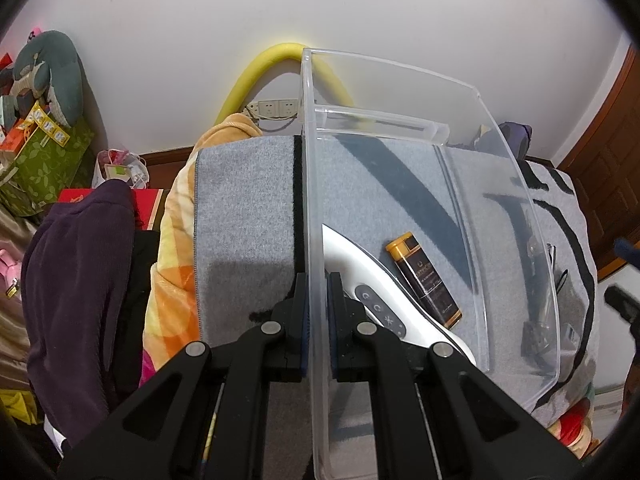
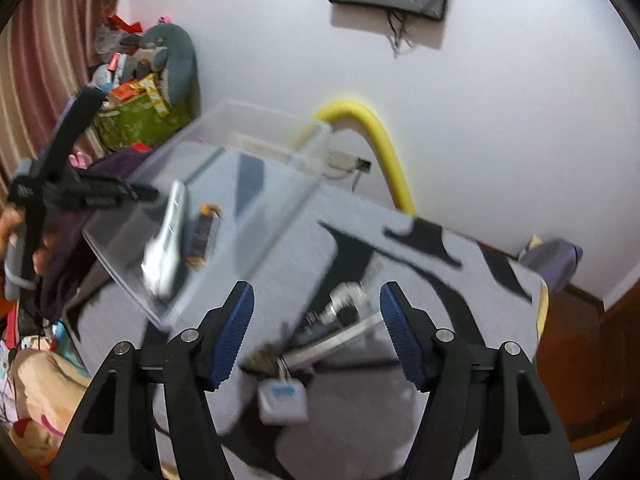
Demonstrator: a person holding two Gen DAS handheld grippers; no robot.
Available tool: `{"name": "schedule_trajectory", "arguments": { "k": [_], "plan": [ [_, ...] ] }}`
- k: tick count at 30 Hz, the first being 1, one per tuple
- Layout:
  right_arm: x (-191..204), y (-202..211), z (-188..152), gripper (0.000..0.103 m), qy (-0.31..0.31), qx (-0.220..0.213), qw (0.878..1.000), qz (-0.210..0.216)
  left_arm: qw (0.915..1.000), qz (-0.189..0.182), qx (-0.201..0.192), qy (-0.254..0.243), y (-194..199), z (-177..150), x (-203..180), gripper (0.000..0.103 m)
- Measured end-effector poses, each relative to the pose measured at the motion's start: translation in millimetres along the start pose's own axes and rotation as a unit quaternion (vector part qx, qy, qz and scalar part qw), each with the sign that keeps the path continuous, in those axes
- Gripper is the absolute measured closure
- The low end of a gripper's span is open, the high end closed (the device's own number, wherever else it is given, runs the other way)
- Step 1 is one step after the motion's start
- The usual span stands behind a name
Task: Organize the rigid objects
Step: 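Carry the white device into the box and release it with the right tool, then grasp the white travel adapter with the right tool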
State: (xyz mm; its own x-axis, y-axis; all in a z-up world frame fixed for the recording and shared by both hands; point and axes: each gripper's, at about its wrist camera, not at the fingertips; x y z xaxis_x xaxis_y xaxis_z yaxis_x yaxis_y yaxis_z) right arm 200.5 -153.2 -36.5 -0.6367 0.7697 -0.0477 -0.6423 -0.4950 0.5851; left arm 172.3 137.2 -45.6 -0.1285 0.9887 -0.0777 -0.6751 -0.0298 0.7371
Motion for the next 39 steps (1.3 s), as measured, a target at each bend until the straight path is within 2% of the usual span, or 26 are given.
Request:
{"name": "schedule_trajectory", "arguments": {
  "k": [13,14,16,18,27,39],
  "plan": [
    [4.5,-24.3,-75.2,0.042,-0.046,0.074,0.994,0.068,1.0000,0.007,0.002,-0.003,1.0,0.6,-2.5,0.096],
    [5.4,-25.1,-77.8,0.044,-0.047,0.075,0.994,0.071,1.0000,0.007,0.002,-0.002,0.9,0.6,-2.5,0.096],
    [8.9,-26.8,-82.9,0.063,-0.042,0.080,0.993,0.075,1.0000,0.007,0.002,-0.002,0.9,0.5,-2.8,0.096],
    [10.7,-29.8,-86.6,0.069,-0.038,0.082,0.993,0.070,1.0000,0.007,0.002,-0.002,1.0,0.5,-2.7,0.096],
    [2.4,-13.5,-84.9,0.069,-0.053,0.048,0.995,0.063,1.0000,0.006,0.001,-0.002,1.0,0.3,-2.1,0.096],
    [-2.6,25.6,-33.8,0.069,-0.037,-0.033,0.998,0.040,1.0000,0.005,0.001,-0.001,0.3,0.4,-0.5,0.096]
  ]
}}
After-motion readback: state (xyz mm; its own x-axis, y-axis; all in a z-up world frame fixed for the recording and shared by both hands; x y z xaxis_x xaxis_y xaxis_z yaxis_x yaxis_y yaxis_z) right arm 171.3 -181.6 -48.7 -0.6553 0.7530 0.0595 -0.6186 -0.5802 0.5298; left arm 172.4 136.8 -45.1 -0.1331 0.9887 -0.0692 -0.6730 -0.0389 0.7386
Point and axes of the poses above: each gripper's, at about its wrist camera, not at the fingertips, and y roughly against the way its jaws point, x to its left, z to its top, and after that the axes turned 11 degrees about -x, right-handed
